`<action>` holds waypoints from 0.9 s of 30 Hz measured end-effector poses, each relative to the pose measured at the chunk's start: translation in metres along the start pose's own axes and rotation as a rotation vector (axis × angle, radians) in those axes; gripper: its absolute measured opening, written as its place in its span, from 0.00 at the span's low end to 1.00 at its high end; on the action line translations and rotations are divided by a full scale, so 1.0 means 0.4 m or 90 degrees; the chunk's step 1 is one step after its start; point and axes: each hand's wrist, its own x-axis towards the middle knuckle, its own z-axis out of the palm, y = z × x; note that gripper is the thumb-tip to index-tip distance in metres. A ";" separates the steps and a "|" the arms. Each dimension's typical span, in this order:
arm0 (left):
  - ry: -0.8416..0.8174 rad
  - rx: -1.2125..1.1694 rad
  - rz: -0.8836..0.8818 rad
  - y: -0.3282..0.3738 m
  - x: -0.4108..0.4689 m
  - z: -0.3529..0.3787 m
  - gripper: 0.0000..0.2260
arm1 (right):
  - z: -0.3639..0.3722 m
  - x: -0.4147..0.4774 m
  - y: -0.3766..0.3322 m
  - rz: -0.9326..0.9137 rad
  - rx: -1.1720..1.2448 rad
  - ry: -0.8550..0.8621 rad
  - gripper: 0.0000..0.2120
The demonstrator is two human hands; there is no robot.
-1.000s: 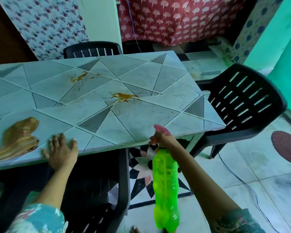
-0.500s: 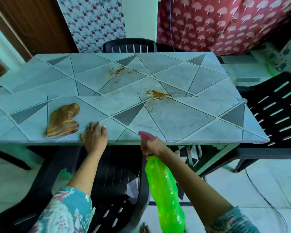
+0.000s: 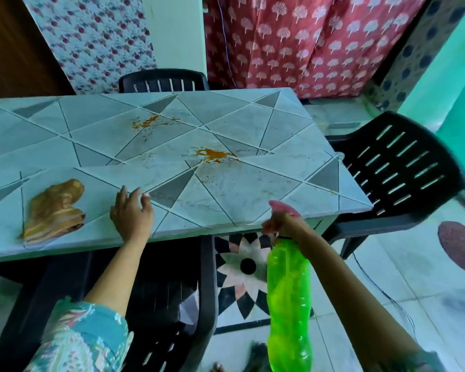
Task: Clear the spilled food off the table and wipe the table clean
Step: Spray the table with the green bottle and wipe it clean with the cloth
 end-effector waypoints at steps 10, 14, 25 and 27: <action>-0.032 -0.240 -0.095 -0.034 0.100 -0.262 0.09 | 0.356 0.019 -0.345 -0.167 -0.052 -0.253 0.17; 0.070 -0.190 -0.132 -0.077 0.135 -0.384 0.09 | 0.526 0.038 -0.446 -0.224 -0.049 -0.309 0.19; 0.236 -0.149 -0.223 -0.244 0.312 -0.556 0.09 | 1.075 0.136 -0.678 -0.441 -0.080 -0.411 0.05; 0.240 -0.149 -0.235 -0.269 0.339 -0.545 0.09 | 1.154 0.175 -0.690 -0.465 -0.082 -0.422 0.03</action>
